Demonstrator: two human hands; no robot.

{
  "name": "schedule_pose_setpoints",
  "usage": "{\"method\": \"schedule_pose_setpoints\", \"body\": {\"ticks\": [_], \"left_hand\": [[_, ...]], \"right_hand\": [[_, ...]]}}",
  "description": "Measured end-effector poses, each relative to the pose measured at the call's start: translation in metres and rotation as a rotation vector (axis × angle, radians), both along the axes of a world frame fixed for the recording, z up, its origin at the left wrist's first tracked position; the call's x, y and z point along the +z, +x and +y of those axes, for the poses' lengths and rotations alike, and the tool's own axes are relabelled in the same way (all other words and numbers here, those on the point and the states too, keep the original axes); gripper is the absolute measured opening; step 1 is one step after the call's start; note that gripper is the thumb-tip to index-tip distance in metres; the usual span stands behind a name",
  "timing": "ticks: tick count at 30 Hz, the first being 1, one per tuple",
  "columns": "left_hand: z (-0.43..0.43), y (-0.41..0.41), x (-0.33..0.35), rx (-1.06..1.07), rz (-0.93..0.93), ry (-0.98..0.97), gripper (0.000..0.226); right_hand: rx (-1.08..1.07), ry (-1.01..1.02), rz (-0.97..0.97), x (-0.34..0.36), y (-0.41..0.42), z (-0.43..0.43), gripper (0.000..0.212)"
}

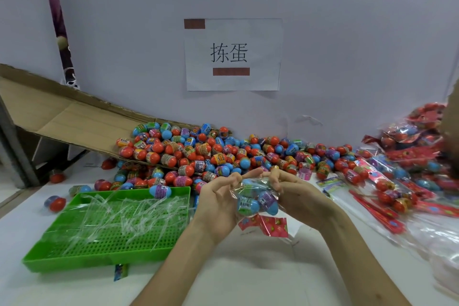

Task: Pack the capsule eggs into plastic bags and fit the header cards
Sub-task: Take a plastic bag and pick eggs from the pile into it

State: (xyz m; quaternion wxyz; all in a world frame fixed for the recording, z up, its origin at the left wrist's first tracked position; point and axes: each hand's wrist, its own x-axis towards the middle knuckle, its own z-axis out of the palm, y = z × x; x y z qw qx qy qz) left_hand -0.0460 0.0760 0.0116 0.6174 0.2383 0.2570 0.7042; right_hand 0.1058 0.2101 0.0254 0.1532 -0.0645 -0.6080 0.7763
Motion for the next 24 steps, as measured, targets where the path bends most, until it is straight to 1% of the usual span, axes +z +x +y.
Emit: {"method": "schedule_pose_setpoints", "body": {"ticks": [2,3,5,7,10,12,16,22,23,24], "left_hand": [[-0.001,-0.001,0.001,-0.035,-0.024,0.023,0.021],[-0.001,-0.001,0.002,-0.041,-0.036,0.032,0.022],[-0.002,0.001,0.003,-0.043,-0.039,0.039,0.018],[-0.003,0.003,0.004,-0.030,-0.004,0.033,0.013],[-0.004,0.004,0.003,0.003,0.103,0.036,0.020],[-0.004,0.004,0.003,0.003,0.132,0.055,0.022],[-0.003,0.003,0.001,0.000,0.137,0.090,0.027],[-0.001,0.000,-0.005,-0.004,0.115,0.134,0.022],[0.000,-0.001,-0.005,-0.004,0.102,0.137,0.023],[0.001,-0.002,-0.006,-0.003,0.083,0.140,0.024]], "right_hand": [[0.014,-0.023,0.027,0.001,0.003,0.000,0.015],[0.015,-0.035,0.041,0.001,0.003,0.000,0.014],[0.003,-0.044,0.045,-0.001,0.003,0.001,0.013],[0.002,-0.044,0.037,-0.002,0.002,0.002,0.013],[0.021,-0.058,0.048,-0.004,0.000,0.003,0.020],[0.014,-0.058,0.050,-0.006,0.000,0.004,0.022],[0.001,-0.048,0.041,-0.008,0.002,0.004,0.013],[-0.048,-0.084,0.036,-0.009,0.001,0.001,0.007],[-0.054,-0.093,0.032,-0.009,0.001,0.000,0.007],[-0.051,-0.111,0.038,-0.008,0.001,0.000,0.012]]}}
